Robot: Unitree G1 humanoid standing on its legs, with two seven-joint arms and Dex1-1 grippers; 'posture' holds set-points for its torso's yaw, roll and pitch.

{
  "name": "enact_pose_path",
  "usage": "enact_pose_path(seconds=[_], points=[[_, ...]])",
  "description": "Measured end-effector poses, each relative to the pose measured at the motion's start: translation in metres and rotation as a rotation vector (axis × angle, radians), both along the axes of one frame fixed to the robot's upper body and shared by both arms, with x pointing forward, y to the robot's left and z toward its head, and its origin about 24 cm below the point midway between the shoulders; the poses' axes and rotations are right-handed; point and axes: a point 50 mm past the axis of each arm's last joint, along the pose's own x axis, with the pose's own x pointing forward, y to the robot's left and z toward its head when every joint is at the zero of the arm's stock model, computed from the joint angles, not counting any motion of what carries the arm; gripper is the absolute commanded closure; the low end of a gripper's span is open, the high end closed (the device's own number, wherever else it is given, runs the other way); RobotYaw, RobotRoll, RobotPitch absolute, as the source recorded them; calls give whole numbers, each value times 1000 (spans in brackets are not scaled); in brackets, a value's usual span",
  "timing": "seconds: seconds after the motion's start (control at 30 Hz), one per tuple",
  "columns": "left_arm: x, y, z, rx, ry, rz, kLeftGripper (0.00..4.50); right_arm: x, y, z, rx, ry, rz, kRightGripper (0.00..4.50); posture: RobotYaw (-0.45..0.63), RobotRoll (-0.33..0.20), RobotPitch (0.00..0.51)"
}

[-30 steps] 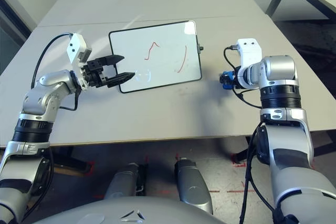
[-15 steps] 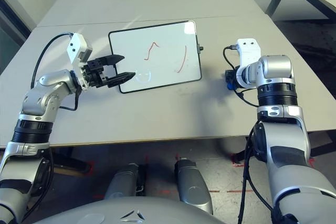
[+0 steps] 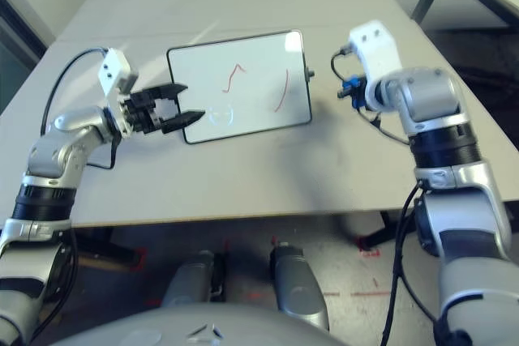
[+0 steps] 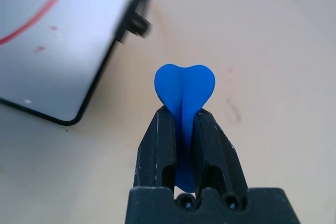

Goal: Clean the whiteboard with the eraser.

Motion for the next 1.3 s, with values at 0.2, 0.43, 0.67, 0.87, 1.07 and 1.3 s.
enact_pose_path(seconds=[0.2, 0.43, 0.67, 0.87, 1.07, 1.3], points=[[0, 2, 1, 8, 0, 3, 0, -1, 28, 5, -270, -85, 331, 4280, -147, 0, 81], [-2, 5, -2, 17, 7, 8, 0, 1, 41, -5, -384, -76, 482, 4283, -136, 0, 81], [-4, 7, -4, 27, 13, 14, 0, 4, 52, -24, -401, 15, 549, 4285, -136, 0, 82], [-4, 7, -4, 27, 10, 13, 0, 9, 53, -35, -404, 72, 549, 4285, -136, 0, 82], [-4, 7, -4, 28, 10, 10, 0, 14, 52, -43, -415, 107, 547, 4285, -137, 0, 86], [-4, 7, -4, 28, 10, 10, 0, 20, 52, -50, -418, 127, 548, 4286, -132, 0, 93]])
